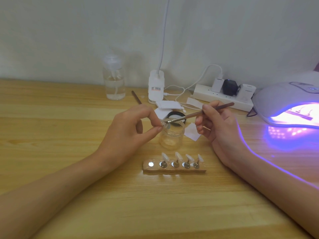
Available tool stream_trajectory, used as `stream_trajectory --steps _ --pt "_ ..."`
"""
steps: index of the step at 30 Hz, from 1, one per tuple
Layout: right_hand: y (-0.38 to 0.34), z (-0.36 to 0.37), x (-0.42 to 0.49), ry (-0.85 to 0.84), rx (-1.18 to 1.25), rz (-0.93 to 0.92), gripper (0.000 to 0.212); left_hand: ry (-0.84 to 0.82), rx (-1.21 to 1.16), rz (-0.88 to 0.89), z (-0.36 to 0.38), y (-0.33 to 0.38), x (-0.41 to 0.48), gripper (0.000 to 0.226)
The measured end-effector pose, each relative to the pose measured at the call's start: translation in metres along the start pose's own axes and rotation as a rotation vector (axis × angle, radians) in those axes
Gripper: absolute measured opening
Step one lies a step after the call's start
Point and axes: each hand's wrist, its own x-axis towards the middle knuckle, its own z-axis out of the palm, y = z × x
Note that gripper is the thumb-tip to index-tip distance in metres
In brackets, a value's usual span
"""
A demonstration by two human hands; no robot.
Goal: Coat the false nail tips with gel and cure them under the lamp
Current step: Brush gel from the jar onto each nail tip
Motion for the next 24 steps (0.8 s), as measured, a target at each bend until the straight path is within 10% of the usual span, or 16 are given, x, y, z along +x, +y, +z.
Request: stream_trajectory --steps 24 --pt "-0.0011 -0.0023 -0.0010 0.002 0.057 -0.033 0.016 -0.004 -0.009 -0.022 -0.0001 -0.0007 -0.0001 0.018"
